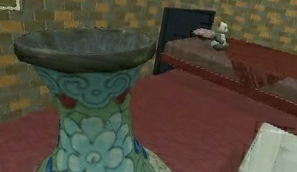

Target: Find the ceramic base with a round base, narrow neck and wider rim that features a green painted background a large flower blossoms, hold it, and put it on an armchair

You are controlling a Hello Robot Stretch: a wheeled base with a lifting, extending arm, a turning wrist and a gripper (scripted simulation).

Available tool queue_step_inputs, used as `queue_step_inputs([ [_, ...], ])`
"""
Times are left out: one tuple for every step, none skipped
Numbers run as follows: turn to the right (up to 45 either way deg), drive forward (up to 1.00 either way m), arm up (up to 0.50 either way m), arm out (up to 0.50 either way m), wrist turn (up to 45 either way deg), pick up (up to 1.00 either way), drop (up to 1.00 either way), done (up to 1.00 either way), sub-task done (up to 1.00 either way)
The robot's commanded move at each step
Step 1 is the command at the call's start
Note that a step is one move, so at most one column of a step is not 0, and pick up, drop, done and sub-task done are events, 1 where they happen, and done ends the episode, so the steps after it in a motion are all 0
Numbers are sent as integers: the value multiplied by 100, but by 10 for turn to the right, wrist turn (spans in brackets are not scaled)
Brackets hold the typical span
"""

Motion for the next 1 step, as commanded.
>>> queue_step_inputs([
  [-150,0,0,0,0,0,0,0,0],
])
